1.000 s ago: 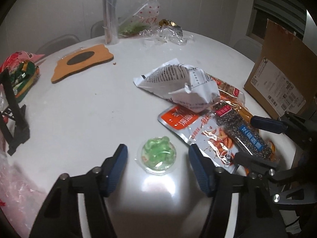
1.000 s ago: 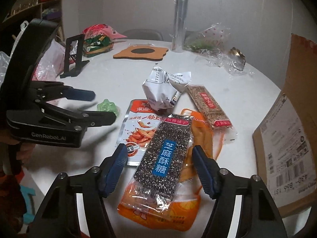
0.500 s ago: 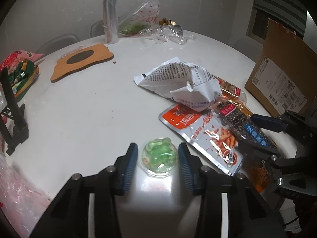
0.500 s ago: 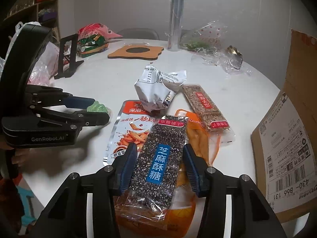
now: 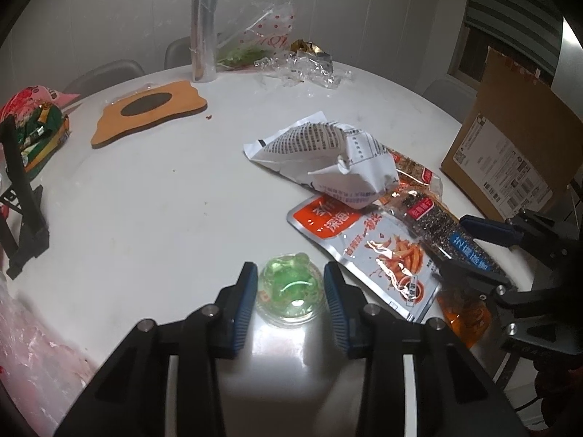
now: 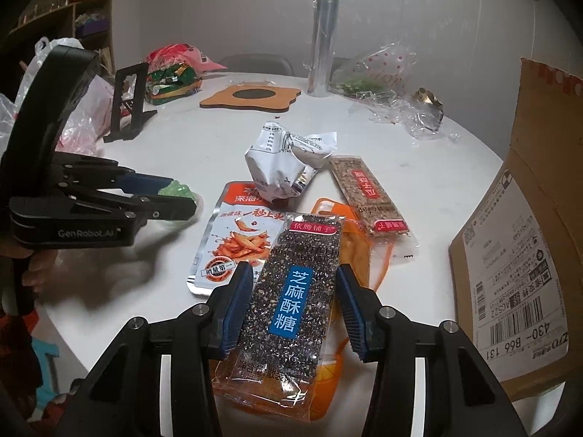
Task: Organize snacks
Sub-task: 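Carry the sesame bar and jelly cup over the box and open both tools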
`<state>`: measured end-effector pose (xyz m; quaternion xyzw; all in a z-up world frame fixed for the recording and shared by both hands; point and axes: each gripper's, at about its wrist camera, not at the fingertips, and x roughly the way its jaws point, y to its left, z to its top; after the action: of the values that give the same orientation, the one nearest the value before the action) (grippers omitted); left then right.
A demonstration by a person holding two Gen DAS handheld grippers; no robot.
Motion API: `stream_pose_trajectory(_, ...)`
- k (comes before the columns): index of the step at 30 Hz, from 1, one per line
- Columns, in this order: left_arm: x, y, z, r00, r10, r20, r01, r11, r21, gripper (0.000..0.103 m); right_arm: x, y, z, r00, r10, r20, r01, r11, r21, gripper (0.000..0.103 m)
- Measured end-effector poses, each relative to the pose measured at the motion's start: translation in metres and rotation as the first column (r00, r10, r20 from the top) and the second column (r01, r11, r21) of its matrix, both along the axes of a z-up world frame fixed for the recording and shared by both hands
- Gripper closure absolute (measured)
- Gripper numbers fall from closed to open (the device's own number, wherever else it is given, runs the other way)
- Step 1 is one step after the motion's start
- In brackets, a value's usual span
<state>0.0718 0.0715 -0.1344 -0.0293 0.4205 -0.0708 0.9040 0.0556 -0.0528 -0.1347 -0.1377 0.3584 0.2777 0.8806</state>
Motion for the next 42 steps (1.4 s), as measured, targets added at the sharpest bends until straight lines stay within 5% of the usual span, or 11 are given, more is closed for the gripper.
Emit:
stream_pose_trajectory(14, -0.004, -0.002, 0.004, 1.000, 0.000, 0.012, 0.000, 1.000, 0.002, 0.068, 0.003, 0.008, -0.002, 0.999, -0.036, 0.031, 0.036, 0.999, -0.012, 0.056)
stream_pose_trajectory(28, -0.009, -0.004, 0.025, 0.998, -0.005, 0.070, 0.007, 1.000, -0.021, 0.068, -0.006, 0.004, 0.005, 0.998, -0.012, 0.058, 0.011, 1.000, 0.007, 0.066)
stream_pose_trajectory(42, -0.024, -0.032, 0.118, 0.965, -0.070, 0.253, 0.065, 0.998, 0.027, 0.068, -0.034, -0.015, 0.077, 0.985, 0.072, 0.155, -0.091, 0.989, 0.119, 0.066)
